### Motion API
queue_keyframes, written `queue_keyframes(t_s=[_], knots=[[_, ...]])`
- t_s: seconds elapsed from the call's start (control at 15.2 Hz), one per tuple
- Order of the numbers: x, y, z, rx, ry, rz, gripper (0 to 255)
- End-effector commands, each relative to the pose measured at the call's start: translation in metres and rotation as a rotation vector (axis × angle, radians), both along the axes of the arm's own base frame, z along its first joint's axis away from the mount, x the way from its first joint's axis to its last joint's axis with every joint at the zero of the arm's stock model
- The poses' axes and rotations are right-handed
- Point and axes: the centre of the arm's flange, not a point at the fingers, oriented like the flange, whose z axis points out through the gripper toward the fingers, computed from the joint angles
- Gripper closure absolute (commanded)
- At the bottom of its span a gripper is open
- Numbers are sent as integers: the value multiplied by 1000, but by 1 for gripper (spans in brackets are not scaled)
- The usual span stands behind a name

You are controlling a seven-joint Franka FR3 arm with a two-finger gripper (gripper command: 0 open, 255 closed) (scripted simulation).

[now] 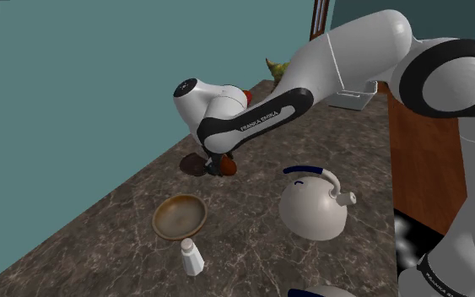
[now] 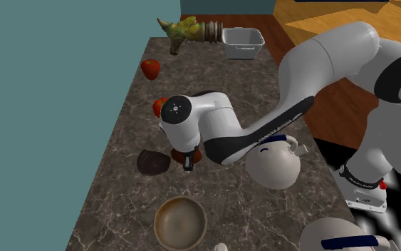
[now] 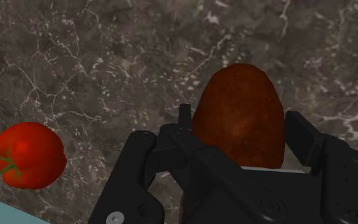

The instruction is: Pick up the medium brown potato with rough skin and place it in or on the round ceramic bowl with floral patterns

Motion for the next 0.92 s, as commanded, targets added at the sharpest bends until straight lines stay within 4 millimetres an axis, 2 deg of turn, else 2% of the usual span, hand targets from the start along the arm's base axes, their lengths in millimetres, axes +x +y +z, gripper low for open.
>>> queue_keyframes(t_s=[0.0, 0.86], knots=[[0, 1, 10, 0, 0, 0, 255], [0, 1, 79, 0, 0, 0, 255]])
